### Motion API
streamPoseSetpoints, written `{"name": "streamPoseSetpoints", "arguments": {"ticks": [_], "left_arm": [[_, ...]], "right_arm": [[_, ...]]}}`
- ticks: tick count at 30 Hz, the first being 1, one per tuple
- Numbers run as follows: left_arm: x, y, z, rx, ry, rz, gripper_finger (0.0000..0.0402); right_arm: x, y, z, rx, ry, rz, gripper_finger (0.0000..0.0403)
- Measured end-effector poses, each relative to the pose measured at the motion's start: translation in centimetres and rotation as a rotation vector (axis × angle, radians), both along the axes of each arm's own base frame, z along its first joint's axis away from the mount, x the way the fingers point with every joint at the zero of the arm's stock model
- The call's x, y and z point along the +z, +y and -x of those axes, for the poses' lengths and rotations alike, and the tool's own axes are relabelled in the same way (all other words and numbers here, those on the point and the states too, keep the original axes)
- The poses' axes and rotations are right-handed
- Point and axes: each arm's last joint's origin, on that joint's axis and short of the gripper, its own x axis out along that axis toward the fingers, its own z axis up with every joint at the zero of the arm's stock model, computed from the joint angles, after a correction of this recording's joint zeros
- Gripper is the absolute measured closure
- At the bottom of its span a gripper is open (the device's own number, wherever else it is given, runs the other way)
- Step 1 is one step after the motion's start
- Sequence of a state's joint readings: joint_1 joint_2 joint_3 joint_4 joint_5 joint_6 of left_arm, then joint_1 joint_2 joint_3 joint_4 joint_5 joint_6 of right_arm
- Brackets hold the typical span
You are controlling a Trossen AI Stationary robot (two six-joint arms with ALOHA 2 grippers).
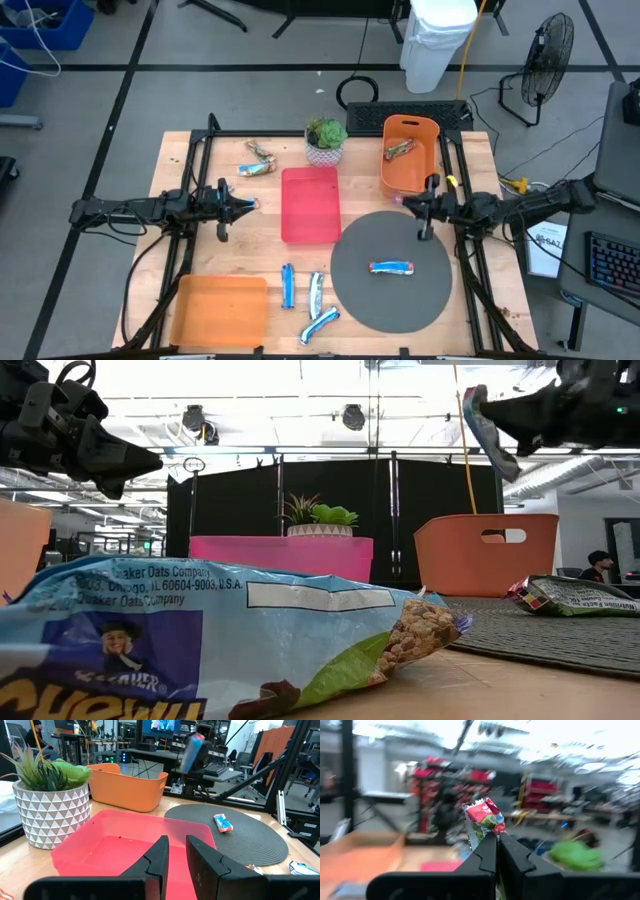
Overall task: Pick and place Granola Bars by type
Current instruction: Put the green/red granola bar into the top right orange bin
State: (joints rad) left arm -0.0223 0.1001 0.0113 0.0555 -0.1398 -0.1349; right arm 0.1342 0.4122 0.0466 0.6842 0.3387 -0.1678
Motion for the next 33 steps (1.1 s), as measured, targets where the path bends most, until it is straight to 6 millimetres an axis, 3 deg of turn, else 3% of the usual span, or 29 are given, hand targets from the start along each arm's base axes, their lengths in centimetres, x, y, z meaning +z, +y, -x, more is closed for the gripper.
{"name": "streamPoseSetpoints", "arguments": {"ticks": [12,28,33], "left_arm": [[0.0,0.0,0.0,0.001,0.000,0.000,0.0330],[0.0,0.0,0.0,0.001,0.000,0.000,0.0330],[0.0,0.0,0.0,0.000,0.000,0.000,0.0330]], "right_arm": [[1.4,-2.9,0.6,-0.197,-0.139,0.077,0.0401],[0.9,-6.9,1.7,-0.240,-0.071,-0.028,0.0401],[2.1,-8.4,1.9,-0.225,0.090,-0.192,0.0401]]}}
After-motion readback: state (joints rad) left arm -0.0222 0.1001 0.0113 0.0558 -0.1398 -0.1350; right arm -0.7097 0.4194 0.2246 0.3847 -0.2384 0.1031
